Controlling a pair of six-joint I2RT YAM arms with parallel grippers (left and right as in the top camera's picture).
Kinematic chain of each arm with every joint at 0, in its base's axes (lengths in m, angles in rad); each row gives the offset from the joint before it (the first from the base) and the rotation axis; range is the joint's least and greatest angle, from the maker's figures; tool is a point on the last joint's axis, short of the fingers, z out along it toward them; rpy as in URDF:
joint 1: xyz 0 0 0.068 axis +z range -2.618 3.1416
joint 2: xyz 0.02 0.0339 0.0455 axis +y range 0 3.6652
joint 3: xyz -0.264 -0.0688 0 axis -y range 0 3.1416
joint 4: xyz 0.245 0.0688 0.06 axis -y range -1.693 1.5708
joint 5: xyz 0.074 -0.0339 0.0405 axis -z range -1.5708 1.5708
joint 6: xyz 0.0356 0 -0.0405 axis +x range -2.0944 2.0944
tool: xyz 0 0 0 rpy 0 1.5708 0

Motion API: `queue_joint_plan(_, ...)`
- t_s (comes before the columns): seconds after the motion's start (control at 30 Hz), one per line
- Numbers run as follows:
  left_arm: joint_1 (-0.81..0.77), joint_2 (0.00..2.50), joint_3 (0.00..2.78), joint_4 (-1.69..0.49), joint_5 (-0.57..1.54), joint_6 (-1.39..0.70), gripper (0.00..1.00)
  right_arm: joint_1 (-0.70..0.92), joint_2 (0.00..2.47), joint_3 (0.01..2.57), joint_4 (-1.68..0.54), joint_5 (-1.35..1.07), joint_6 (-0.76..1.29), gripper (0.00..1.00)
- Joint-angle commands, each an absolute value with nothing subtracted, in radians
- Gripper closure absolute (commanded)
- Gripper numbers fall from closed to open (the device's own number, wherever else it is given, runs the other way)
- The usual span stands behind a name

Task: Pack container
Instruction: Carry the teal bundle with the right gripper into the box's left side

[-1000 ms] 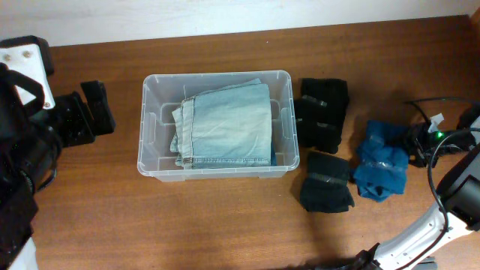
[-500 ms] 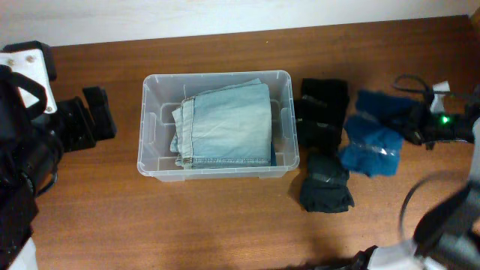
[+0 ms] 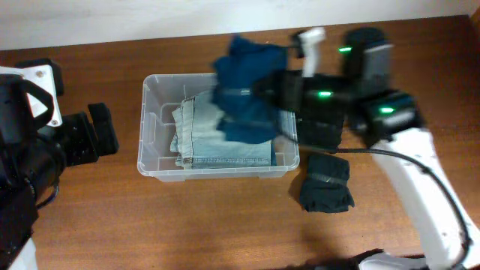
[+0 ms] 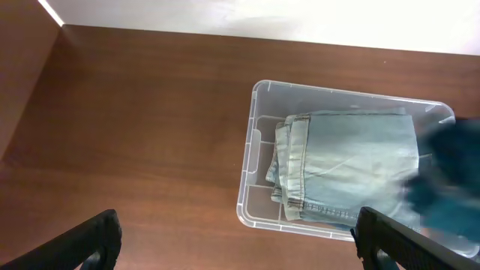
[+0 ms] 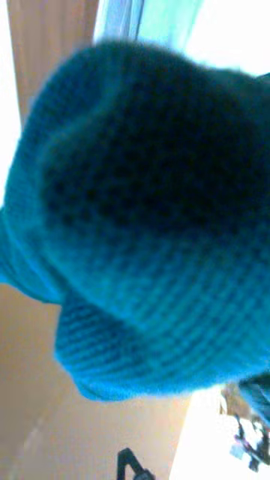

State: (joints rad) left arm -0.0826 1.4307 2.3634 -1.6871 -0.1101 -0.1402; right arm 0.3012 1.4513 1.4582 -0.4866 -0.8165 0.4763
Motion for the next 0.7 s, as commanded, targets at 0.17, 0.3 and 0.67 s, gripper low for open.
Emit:
queue_joint_plan(0.17,-0.078,1.432,2.363,-1.687,-0.121,-0.153,0.01,0.555,1.708,1.464,-0.151,-0.668,0.872,0.84)
queue_joint_plan(0.3,-0.078,1.432,2.363,-1.687,-0.121,-0.153,0.00,0.590,1.839,1.464,-0.110,-0.669,0.963,0.84)
queue_joint_plan(0.67,-0.078,1.432,2.363,-1.687,-0.121,-0.153,0.01,0.570,2.002,1.464,-0.034,-0.591,0.942,0.51)
